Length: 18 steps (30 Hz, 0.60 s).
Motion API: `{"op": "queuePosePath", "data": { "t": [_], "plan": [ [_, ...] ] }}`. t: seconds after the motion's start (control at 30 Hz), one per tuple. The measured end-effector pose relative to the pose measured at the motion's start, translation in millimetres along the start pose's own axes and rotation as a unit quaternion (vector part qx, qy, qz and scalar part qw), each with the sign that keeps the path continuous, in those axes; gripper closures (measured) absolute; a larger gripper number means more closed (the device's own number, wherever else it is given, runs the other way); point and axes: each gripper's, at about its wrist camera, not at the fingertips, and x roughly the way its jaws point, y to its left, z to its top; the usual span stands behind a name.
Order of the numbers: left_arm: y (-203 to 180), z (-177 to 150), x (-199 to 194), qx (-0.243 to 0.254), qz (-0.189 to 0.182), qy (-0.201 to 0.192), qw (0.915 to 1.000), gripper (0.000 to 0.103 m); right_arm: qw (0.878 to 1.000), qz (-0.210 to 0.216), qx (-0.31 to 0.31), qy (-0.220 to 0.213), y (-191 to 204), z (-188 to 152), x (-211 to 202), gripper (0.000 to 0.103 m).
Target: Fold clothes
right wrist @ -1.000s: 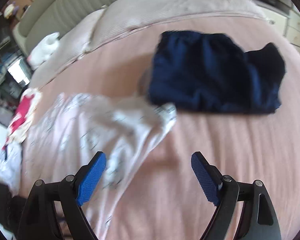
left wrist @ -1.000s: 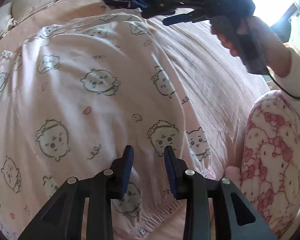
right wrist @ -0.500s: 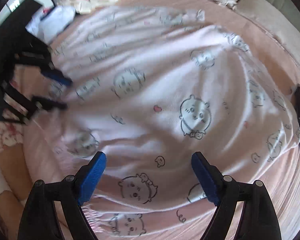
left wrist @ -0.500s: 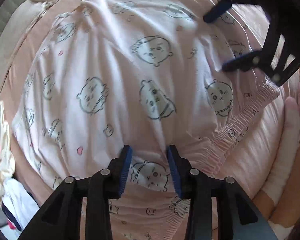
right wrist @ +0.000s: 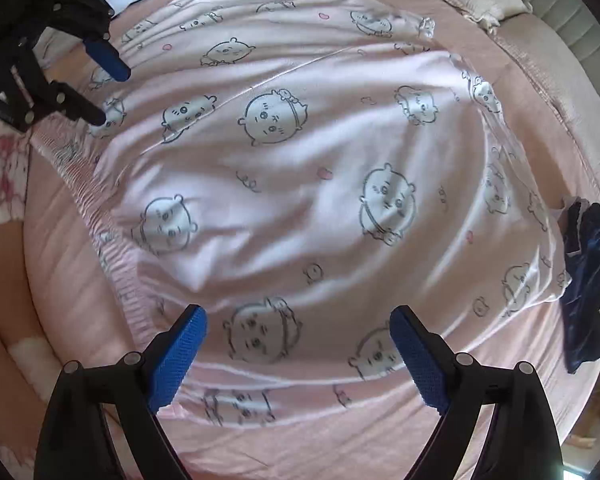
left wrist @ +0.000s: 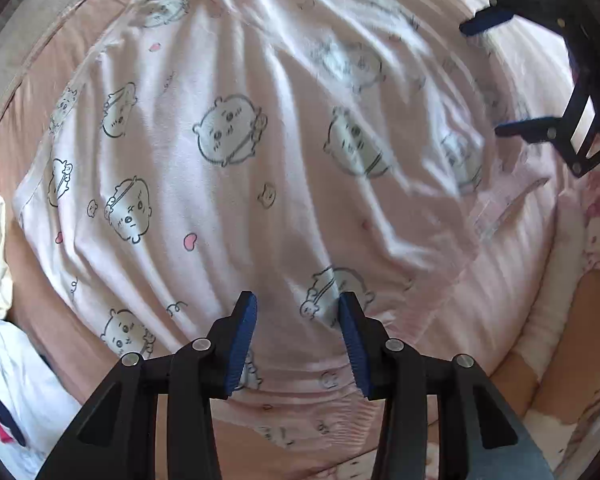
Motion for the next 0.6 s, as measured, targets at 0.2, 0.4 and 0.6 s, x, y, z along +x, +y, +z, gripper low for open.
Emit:
{"op": "queuePosePath", "data": {
  "t": [0.2,0.4,0.6],
  "plan": [
    [31,-60,15,0.017,0.017,0.098,0.9949,0.061,0.996,0.009,-0.019,0.086,-4,-35,14,0.009],
    [54,-42,-6,-0.065,-0.028,-0.020,0.9973,0.061,0.996,0.008,0.078,-0.052,-9,5,-32,0.009],
    [50,-37,7,-0.071,-0.006,0.023,0.9971,0.054,0.995,-0.075,0.059,-0.042,36,66,15,0.009]
  ]
}}
